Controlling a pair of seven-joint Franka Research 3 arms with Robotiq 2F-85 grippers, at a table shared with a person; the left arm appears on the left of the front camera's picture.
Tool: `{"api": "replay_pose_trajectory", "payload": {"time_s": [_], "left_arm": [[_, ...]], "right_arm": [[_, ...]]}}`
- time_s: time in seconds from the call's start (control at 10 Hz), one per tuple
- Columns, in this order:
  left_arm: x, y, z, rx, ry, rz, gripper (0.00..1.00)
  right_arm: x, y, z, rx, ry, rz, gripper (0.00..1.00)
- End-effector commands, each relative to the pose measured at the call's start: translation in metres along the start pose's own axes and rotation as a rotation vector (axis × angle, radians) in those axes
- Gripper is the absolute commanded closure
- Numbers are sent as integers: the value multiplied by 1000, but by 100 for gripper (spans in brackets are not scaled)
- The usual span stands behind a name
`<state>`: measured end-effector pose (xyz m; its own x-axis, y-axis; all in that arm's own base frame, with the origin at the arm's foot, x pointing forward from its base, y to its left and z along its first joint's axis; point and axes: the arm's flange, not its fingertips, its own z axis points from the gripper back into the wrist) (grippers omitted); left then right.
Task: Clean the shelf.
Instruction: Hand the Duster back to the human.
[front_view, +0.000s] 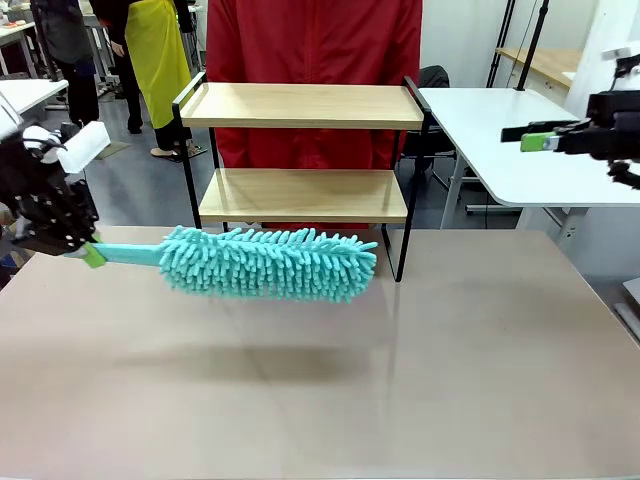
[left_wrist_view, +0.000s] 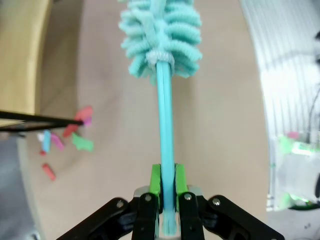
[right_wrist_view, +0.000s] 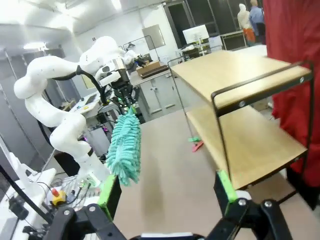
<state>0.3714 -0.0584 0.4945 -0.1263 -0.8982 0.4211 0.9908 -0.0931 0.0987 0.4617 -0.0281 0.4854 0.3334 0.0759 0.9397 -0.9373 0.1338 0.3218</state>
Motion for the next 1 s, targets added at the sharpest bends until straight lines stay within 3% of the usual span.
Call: {"api": "replay_pose_trajectory", "payload": {"time_s": [0.0,0.3,0.5,0.6,0.7,0.9], "left_arm": [[-8,0,-24,58,-133,-37,87],[-11,0,-42,111,-142,-1,87],[-13,4,-45,125,-155,8,87],[-12,5,-41,82,-137,-35,87],[-13,1,-42,102,-123,34,87],[-13,1,-42,102,-123,34,87]], "right_arm": [[1,7,-17,-32,11,-66,0],[-16,5,-36,-25,9,-129,0],[-23,0,-33,10,-37,-97,0],[-20,0,-34,-3,19,-130,0],[-20,0,-34,-3,19,-130,0],[-20,0,-34,-3,19,-130,0]]}}
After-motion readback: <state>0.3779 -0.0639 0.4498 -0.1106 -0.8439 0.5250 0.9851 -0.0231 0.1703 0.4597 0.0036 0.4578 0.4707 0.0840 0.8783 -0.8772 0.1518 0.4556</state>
